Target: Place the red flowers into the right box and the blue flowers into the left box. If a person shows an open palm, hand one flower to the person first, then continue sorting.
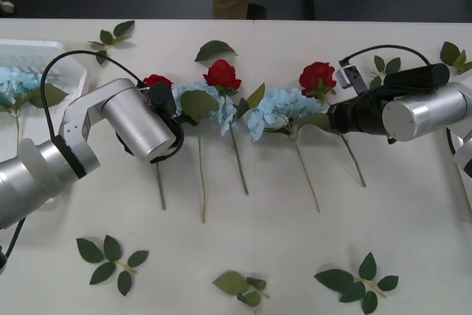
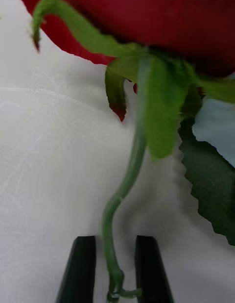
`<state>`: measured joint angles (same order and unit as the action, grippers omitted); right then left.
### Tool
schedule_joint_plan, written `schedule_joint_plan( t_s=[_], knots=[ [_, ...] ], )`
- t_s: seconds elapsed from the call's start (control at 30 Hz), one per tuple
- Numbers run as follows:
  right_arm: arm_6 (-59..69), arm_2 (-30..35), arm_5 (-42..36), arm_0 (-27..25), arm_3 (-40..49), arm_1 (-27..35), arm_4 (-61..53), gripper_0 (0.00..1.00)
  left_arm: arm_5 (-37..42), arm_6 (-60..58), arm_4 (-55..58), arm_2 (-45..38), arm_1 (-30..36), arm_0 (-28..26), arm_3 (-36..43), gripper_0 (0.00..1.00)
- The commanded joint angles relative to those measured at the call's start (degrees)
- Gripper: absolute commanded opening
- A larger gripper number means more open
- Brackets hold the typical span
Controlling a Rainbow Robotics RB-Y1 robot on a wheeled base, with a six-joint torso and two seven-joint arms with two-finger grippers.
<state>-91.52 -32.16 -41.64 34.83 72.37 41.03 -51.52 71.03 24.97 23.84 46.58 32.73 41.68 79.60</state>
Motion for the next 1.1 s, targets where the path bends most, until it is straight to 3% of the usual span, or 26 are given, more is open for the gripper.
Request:
schedule_joint_plan(
  t_s=[0.03, 0.4, 0.7, 0.87, 1.1],
  knots=[
    [-0.7, 0.3, 0.6, 2.1, 0.1, -0.8, 0.6, 0.0, -1.0, -2.1, 0.1, 0.8, -0.6, -0.7, -0.1, 0.0],
    [-1.0, 4.4, 0.4, 2.0, 3.0, -0.7, -0.9, 0.0, -2.0, -2.0, 1.5, 0.8, 0.2, -0.7, 0.1, 0.0],
    [-0.7, 20.9, -19.3, -0.4, 14.6, 4.3, -1.4, 0.0, -1.7, -1.6, 4.5, 0.9, 3.1, -0.6, 3.5, 0.0],
    [-1.2, 27.9, -29.5, -1.8, 16.9, 11.4, -3.9, 0.0, 4.3, -1.4, 4.9, 0.8, 5.2, 0.2, 8.7, 0.0],
    [-2.1, 32.4, -33.1, -8.0, 16.9, 25.0, -11.8, 0.0, 14.7, -0.9, 11.8, -4.7, 7.9, 2.2, 17.6, 0.0]
  ],
)
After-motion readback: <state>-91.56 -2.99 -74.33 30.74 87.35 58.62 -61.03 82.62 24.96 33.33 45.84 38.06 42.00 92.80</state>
